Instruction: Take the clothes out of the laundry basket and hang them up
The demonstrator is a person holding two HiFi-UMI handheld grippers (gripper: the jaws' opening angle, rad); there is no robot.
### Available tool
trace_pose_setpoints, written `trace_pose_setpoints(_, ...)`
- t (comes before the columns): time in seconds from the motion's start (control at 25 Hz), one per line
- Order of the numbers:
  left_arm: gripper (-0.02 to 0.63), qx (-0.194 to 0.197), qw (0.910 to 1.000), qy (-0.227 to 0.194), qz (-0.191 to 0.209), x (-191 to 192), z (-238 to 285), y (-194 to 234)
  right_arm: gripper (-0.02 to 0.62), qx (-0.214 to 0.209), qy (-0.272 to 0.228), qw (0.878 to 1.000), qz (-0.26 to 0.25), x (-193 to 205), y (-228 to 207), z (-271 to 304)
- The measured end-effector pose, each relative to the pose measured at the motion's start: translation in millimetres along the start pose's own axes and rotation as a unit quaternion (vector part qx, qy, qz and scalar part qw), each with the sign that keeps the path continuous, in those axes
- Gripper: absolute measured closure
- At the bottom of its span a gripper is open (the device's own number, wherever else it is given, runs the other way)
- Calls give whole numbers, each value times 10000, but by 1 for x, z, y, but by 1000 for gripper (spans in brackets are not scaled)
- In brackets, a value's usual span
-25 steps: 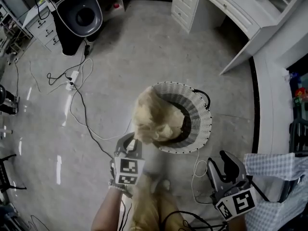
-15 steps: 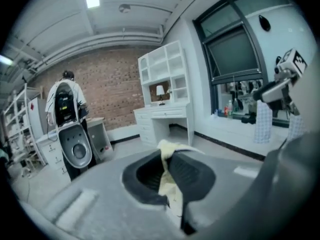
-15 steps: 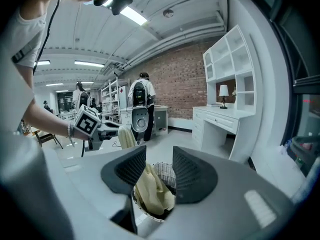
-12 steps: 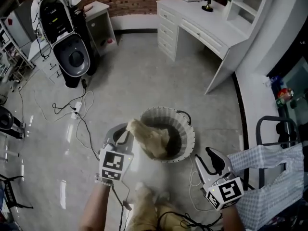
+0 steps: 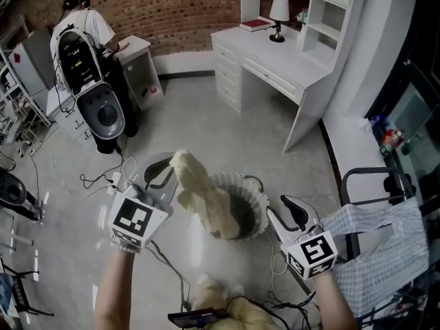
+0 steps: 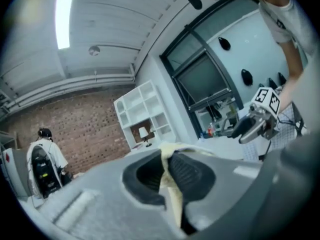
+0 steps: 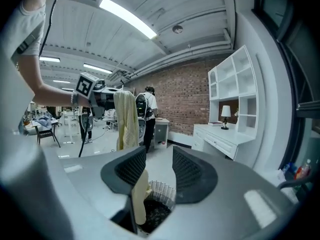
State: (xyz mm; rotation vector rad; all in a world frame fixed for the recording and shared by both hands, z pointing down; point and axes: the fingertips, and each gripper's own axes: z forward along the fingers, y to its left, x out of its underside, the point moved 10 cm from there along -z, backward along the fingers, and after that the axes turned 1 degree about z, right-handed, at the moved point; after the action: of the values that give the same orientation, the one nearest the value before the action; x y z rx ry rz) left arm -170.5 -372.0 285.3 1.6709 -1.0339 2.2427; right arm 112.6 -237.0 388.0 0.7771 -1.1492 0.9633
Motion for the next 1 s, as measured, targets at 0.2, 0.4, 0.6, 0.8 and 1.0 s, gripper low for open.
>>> trace_pose_setpoints(0.2, 597, 262, 9990, -356, 3, -63, -17, 7, 442, -116, -237, 9994, -239, -23, -8, 5)
trace_pose_setpoints(0.4, 597, 534, 9958, -628, 400, -116, -41, 18, 442, -430, -493, 9964, -545, -56, -7, 20)
trace_pose_setpoints(0.6, 597, 604, 9921, -859, 690, -151, -65, 25, 442, -913, -727, 9881, -1004, -89, -8, 46)
trace_pose_setpoints(0.8, 597, 771, 9867, -1112, 902, -177, -76, 20, 442, -1887, -620, 9692, -1453, -108, -12, 86)
trace_pose_setpoints(1.0, 597, 764, 9869, -999, 1008, -191, -123, 18, 442, -3063, -505, 9346, -1736, -125, 43, 112)
